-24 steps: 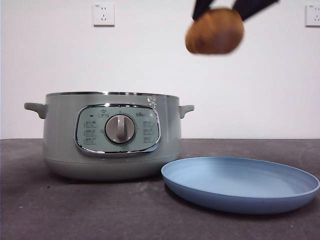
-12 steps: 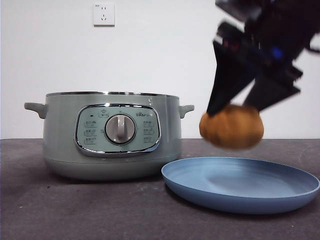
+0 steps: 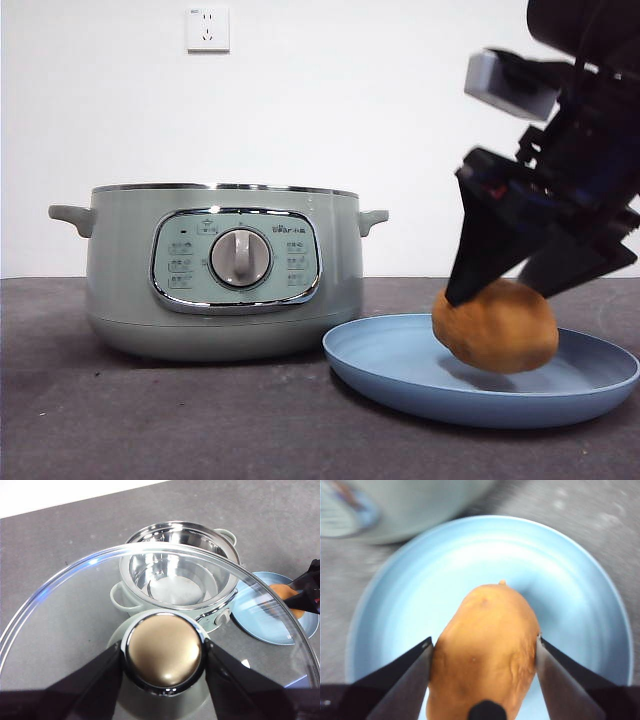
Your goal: Take the potato out from the steamer,put the potato on the plate,close the lid
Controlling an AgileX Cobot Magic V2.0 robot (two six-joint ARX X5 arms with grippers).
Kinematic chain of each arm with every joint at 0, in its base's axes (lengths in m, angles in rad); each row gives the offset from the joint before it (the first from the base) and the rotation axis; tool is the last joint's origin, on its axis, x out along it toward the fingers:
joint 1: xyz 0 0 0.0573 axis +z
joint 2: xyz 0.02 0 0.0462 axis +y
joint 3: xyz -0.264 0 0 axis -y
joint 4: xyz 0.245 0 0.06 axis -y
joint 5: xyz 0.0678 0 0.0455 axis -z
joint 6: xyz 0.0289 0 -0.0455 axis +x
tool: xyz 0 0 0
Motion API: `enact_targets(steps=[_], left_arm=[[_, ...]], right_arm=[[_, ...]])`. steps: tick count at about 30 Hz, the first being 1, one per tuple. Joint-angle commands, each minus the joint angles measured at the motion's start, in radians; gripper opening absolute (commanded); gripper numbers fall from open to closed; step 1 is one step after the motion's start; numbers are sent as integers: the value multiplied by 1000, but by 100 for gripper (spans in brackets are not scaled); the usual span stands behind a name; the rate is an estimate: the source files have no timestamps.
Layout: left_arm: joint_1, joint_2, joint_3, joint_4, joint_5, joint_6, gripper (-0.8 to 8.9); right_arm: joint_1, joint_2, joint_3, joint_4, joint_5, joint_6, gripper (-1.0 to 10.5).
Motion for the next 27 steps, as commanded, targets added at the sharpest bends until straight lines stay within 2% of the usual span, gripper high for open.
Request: enact_targets(steps=[1, 6, 8, 11, 13, 15, 20, 24, 27], left_arm=[[2, 6, 8, 59, 8, 12, -9], [2, 33, 8, 78, 29, 13, -9], [2, 53, 8, 101, 30, 16, -9], [2, 85, 8, 137, 41, 20, -9], [2, 112, 8, 166, 72, 23, -9], [2, 142, 8, 197, 88, 23, -9], [1, 242, 8, 292, 136, 42, -9], [-10, 335, 8, 378, 139, 49, -9], [-12, 409, 8, 442, 138, 51, -9]], right_arm=[[-9, 34, -10, 24, -5, 11, -19], [-9, 77, -10, 25, -3, 30, -16], [-9, 80, -10, 26, 0, 55, 37], [-9, 78, -10, 27, 0, 65, 245], [-9, 77, -10, 27, 3, 64, 432], [-9, 76, -10, 29, 7, 65, 529], [-9, 63, -7, 47, 13, 84, 544], [-9, 21, 11, 43, 55, 85, 544], [-9, -31, 28, 30, 54, 90, 544]])
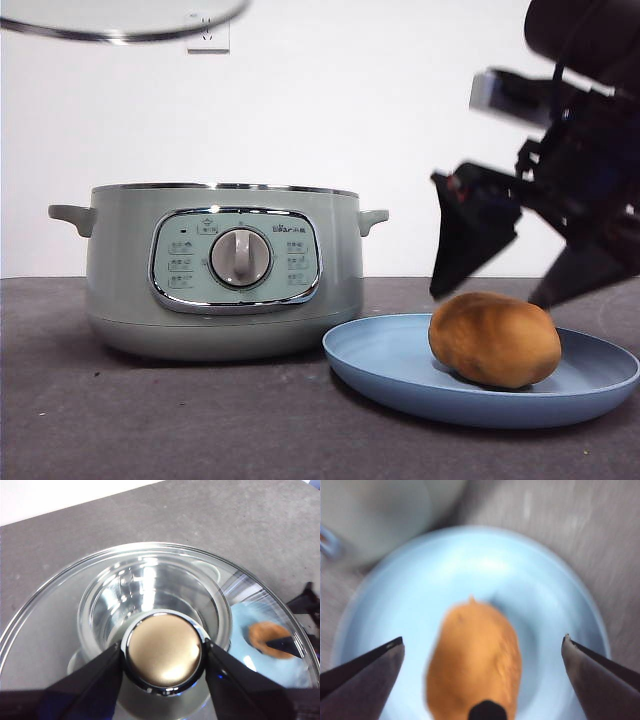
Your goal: Take the potato out from the steamer,put the potato on the plate,close the lid
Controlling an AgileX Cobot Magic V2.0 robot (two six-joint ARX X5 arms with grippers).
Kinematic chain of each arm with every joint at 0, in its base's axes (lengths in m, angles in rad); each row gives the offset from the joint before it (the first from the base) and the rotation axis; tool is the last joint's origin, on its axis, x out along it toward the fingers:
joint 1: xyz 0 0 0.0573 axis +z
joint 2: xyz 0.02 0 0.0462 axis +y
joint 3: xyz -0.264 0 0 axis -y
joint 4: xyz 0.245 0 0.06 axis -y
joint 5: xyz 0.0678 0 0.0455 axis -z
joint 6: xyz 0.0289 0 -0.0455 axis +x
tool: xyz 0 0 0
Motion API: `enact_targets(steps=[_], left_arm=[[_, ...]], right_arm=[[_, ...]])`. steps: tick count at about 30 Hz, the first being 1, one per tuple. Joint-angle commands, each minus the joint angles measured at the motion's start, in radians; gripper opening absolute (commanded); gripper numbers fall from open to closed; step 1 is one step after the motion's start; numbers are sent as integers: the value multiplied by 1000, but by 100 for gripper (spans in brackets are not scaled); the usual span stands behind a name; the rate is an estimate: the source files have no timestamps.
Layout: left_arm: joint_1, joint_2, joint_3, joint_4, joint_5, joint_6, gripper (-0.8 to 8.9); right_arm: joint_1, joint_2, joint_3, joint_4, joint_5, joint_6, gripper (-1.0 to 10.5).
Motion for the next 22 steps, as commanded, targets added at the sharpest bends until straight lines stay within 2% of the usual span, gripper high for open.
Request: enact_targets(steps=[1, 9, 18, 22], left_arm=[[-5, 59, 8, 93, 9, 25, -9], [-24, 238, 8, 232, 27, 40, -9], [-30, 398, 8, 356, 27, 40, -9], [-47, 447, 8, 404, 26, 39, -9]], right_arm=[[0, -58, 27, -16, 3, 13, 544], [1, -270, 70, -98, 5, 32, 541], [1, -542, 72, -102, 6, 70, 540], [1, -605, 74, -108, 30, 72, 540]])
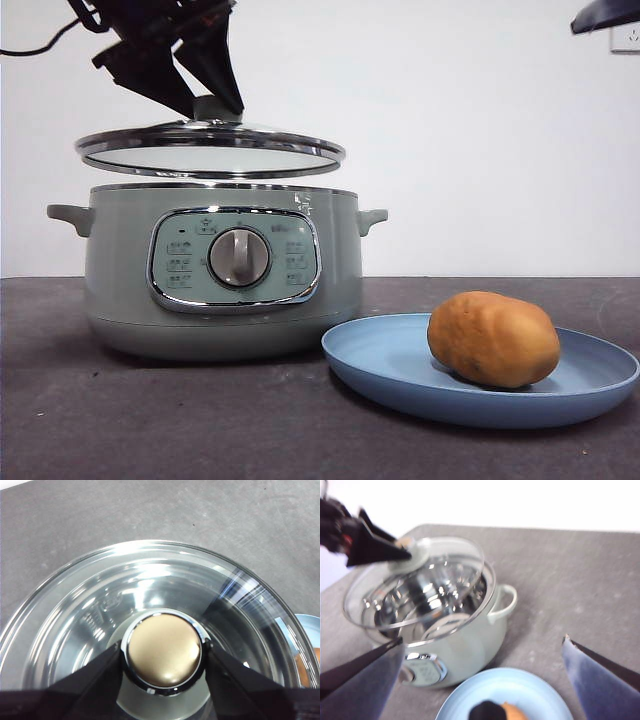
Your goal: Take the potato out from the steamer,put the potato on the plate,close the lid
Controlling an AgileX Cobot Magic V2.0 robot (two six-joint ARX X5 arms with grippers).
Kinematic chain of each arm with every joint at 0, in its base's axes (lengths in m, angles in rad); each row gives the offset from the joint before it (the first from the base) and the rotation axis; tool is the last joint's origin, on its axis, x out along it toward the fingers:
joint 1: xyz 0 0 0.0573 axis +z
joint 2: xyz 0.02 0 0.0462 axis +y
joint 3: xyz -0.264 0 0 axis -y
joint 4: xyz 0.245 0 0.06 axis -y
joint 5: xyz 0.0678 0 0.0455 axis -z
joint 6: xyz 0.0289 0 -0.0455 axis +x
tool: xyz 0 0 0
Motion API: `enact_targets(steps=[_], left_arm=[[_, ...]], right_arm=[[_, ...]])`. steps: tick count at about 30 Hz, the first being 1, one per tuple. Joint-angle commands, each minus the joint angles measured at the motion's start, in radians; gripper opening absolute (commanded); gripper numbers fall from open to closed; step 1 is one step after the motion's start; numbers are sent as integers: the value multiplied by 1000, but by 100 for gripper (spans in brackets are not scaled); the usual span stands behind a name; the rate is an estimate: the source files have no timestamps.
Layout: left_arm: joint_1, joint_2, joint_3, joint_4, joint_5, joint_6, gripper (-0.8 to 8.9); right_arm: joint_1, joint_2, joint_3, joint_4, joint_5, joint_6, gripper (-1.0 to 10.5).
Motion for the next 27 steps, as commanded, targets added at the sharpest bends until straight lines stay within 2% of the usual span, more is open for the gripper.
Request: enact_targets(steps=[1, 25, 26, 27], left_arm=[[-16, 14, 8, 61, 9, 11, -9], [-42, 95, 6, 6, -18, 8, -8], [-42, 95, 6, -5, -18, 7, 14], [-41, 95, 6, -17, -18, 2, 95]], right_arm=[[0, -10, 5, -13, 23, 11, 540], [1, -9, 5, -42, 19, 10, 540], [1, -9, 5, -42, 19, 10, 540], [1, -9, 5, -42, 19, 10, 540]])
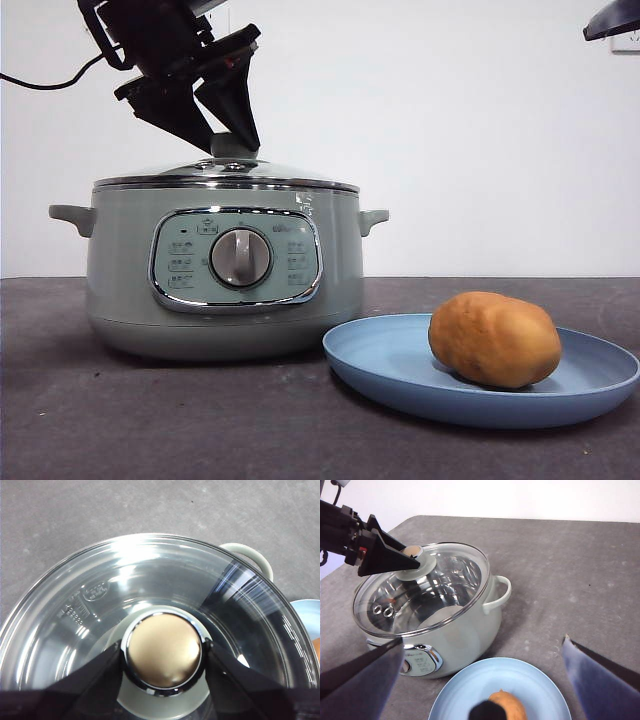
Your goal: Take the potato out from the steamer,put the potato on the plate,close the lid
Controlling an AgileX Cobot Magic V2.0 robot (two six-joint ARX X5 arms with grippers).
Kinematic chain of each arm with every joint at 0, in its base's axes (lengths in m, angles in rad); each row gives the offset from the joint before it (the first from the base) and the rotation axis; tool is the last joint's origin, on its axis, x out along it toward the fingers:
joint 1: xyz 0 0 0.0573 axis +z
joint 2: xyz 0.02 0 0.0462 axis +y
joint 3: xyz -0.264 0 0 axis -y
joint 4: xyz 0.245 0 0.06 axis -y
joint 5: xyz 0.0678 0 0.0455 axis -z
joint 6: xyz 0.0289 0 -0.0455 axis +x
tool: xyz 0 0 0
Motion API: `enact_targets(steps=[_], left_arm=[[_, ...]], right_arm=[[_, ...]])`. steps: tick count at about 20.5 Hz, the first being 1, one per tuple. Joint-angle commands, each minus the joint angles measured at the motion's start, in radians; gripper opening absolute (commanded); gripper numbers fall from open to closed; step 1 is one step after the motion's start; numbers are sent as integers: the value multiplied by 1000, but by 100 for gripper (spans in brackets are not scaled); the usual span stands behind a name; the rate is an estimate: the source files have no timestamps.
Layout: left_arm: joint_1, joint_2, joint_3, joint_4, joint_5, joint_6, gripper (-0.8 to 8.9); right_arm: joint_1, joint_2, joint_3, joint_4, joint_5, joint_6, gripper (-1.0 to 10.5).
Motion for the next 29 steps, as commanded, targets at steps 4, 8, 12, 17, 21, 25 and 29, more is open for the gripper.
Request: enact_targets(steps=[4, 8, 12, 17, 21, 25, 29], left_arm=[[-8, 16, 4, -32, 9, -7, 534], [-8, 3, 5, -33, 9, -7, 534], [-8, -69, 6, -53, 9, -10, 534], [-9, -254, 6, -179, 17, -52, 533], [-9, -421, 6, -392, 73, -52, 520], [-9, -539, 6, -566, 125, -52, 128], [-10, -581, 6, -649, 134, -49, -9]], right_arm=[[1, -1, 3, 5, 2, 8, 540], [1, -1, 3, -6, -3, 9, 540], [2, -1, 3, -53, -5, 9, 540], [2, 0, 3, -124, -99, 57, 535], [2, 0, 3, -231, -233, 80, 532], [2, 0, 3, -304, -356, 80, 456], [2, 0, 3, -384, -364, 76, -9]])
